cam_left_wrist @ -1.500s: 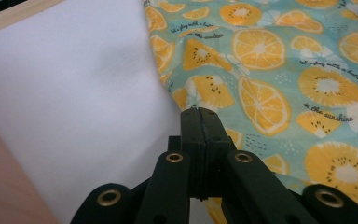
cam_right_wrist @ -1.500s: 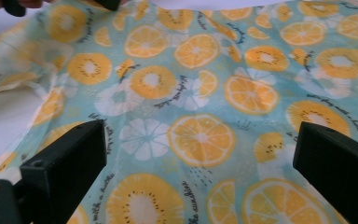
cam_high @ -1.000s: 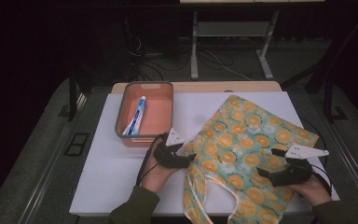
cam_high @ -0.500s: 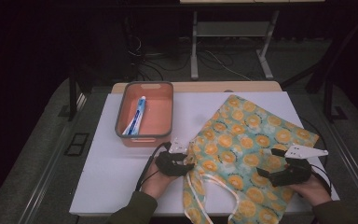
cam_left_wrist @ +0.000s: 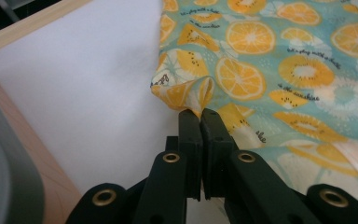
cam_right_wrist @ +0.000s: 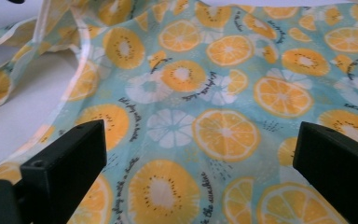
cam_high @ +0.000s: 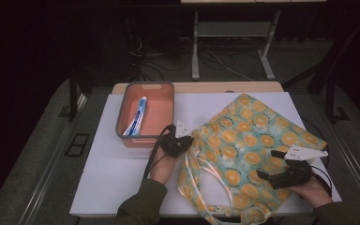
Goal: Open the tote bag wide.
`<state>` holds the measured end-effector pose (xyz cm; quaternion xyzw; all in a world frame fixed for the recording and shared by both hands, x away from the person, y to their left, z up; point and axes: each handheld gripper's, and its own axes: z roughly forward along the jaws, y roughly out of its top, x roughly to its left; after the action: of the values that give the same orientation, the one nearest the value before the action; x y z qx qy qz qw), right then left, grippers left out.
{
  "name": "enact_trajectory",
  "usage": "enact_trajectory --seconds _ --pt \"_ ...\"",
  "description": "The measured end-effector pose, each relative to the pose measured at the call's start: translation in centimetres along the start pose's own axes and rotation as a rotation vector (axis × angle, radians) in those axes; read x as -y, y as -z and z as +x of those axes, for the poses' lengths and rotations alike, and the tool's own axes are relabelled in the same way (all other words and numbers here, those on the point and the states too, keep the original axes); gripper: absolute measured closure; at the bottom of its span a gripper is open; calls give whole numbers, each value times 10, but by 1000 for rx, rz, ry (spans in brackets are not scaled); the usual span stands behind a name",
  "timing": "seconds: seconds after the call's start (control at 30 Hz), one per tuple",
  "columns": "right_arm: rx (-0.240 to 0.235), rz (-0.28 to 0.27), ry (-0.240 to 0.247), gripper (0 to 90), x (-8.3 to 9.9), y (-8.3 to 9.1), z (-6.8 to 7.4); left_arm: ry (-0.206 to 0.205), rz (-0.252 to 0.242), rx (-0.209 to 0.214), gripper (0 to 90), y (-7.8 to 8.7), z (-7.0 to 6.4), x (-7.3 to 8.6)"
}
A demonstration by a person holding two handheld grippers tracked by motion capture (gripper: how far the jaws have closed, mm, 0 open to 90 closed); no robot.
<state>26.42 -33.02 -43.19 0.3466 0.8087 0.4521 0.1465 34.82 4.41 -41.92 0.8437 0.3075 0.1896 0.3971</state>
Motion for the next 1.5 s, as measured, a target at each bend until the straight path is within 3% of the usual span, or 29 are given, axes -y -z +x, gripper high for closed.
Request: enact_trajectory --seconds 0.13,0.3,0.33,0.4,0.5,0.67,0.83,0.97,1.07,1.13,1.33,1.43,1.5 --pt "-32 33 14 27 -3 -2 8 31 -25 18 621 11 0 2" --pt "-81 58 26 28 -11 -8 24 64 -72 67 423 42 -1 9" --pt "-89 63 31 28 -13 -10 27 65 -79 83 391 49 0 12" --pt "-109 74 46 115 -16 -16 34 79 -90 112 338 60 0 21" --pt "-134 107 70 142 -23 -28 46 94 -93 151 244 75 1 39" --pt "-171 159 112 225 -30 -53 66 97 -73 168 128 88 4 68" --pt "-183 227 152 324 -32 -77 77 92 -69 169 8 98 5 86" --pt "-182 261 177 436 -30 -88 81 66 -67 182 0 98 4 92" --pt "-155 254 204 543 -30 -88 83 58 -61 201 0 94 4 93" --pt "-163 253 213 634 -30 -87 83 55 -50 200 0 94 3 93" --pt "-174 243 186 873 -31 -91 78 59 -44 186 3 94 4 93" --pt "-181 242 176 897 -32 -92 75 56 -48 183 7 95 5 93" --pt "-141 231 182 897 -36 -94 73 54 -51 181 9 95 5 93"
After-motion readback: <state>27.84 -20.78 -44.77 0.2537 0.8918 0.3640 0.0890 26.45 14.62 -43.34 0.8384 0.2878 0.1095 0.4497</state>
